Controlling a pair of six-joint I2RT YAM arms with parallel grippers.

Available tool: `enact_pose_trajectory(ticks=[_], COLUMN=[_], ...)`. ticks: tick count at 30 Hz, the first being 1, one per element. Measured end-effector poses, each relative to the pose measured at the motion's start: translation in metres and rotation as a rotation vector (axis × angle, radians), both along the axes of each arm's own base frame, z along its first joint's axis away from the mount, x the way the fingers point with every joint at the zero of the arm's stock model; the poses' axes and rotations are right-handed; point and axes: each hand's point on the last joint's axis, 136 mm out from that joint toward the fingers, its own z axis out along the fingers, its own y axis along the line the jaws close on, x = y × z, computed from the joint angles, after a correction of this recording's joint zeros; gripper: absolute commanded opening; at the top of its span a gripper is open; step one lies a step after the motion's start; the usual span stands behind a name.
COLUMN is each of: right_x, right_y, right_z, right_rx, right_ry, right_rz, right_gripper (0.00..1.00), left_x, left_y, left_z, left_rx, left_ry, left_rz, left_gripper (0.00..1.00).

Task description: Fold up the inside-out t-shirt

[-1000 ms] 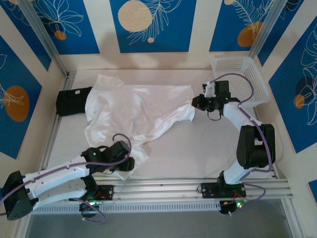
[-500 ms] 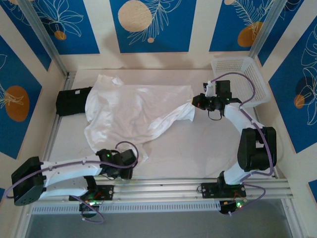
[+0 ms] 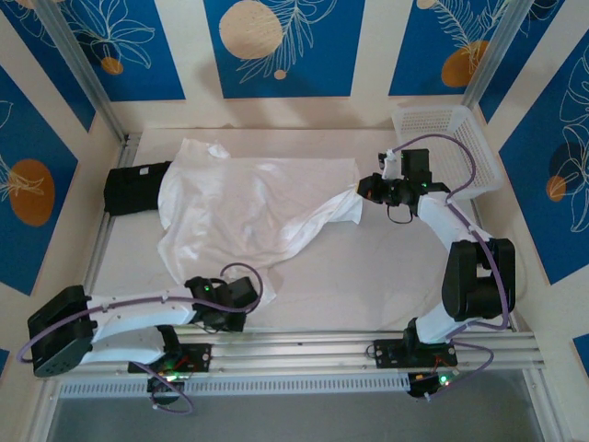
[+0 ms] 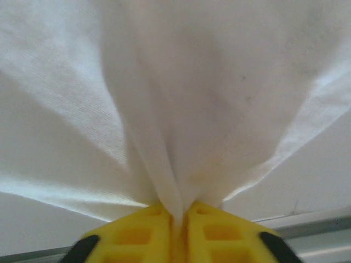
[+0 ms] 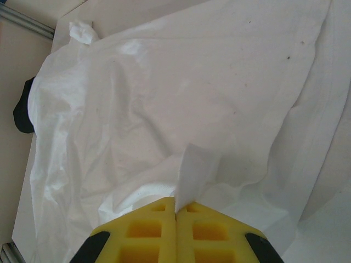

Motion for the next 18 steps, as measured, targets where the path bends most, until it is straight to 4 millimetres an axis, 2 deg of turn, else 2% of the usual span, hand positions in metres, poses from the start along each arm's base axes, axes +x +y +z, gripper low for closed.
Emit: enact_pose_trajectory(ticks=[4,6,8,11,13,16,18], right_x=[0.0,-0.002,-0.003,-0.005,-0.009,-0.024,-0.035], right_y=[-0.002,-0.007,-0.014,-0.027,-0.037,-0.05,-0.057], right_z=[0.0,0.001,0.007,0.025,0.049,0.093,0.128], right_rx=[-0.006,-0.012,-0.017,-0.024,-0.028,-0.042,-0.054], right_ry=[-0.002,-0.009,-0.022,-0.066,-0.125,-0.228,-0.302], right_rz=[-0.008,-0.022,-0.05,-0.097,-0.133,-0.178,-0.203], right_gripper=[0.0,0.0,0.0,0.0,0.0,0.0,0.0], left_x=[0.008,0.021,0.043,0.082,0.103,0.116,0.114], left_y=[0.011,0.016,0.018,0.018,0.026,0.048,0.067], left_z=[0.013,0.032,0.068,0.146,0.215,0.312,0.372], left_rx=[0.009,0.001,-0.035,-0.134,-0.203,-0.249,-0.247], left_ry=[-0.067,-0.141,-0.267,-0.518,-0.731,-1.02,-1.186], left_rz=[0.005,0.012,0.032,0.065,0.088,0.103,0.111], left_gripper=[0.0,0.0,0.0,0.0,0.0,0.0,0.0])
